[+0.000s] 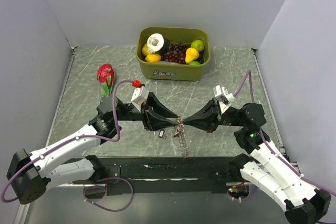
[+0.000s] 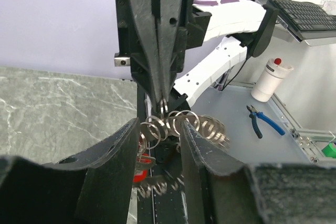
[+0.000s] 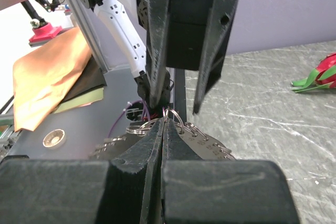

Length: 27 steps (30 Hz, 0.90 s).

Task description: Put the keys on the keyring

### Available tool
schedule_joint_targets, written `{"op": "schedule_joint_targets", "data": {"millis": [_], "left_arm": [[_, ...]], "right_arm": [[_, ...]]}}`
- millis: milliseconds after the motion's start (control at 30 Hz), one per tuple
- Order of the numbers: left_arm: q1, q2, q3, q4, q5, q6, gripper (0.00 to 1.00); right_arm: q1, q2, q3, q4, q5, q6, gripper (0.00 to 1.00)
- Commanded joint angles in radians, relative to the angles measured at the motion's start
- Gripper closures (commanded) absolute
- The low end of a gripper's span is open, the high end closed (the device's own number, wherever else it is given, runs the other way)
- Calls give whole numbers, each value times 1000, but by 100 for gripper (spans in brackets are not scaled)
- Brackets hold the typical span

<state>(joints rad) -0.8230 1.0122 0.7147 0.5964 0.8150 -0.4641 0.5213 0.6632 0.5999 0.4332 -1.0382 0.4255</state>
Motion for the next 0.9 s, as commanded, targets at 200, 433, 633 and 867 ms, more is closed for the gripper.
{"op": "schedule_joint_targets", "data": {"millis": [200, 433, 633, 867], "left_arm": [[2, -40, 52, 16, 9, -4, 56], [1, 2, 81, 23, 23, -31, 58], [-1, -3, 94, -27, -8, -30, 62], [-11, -26, 62, -52, -19, -39, 67]], "right_arm": [[6, -4, 5, 82, -6, 7, 100], [5, -11, 0, 70, 13, -1, 100], [6, -19, 8, 13, 81, -8, 100], [6, -39, 3, 2, 139, -11, 100]]}}
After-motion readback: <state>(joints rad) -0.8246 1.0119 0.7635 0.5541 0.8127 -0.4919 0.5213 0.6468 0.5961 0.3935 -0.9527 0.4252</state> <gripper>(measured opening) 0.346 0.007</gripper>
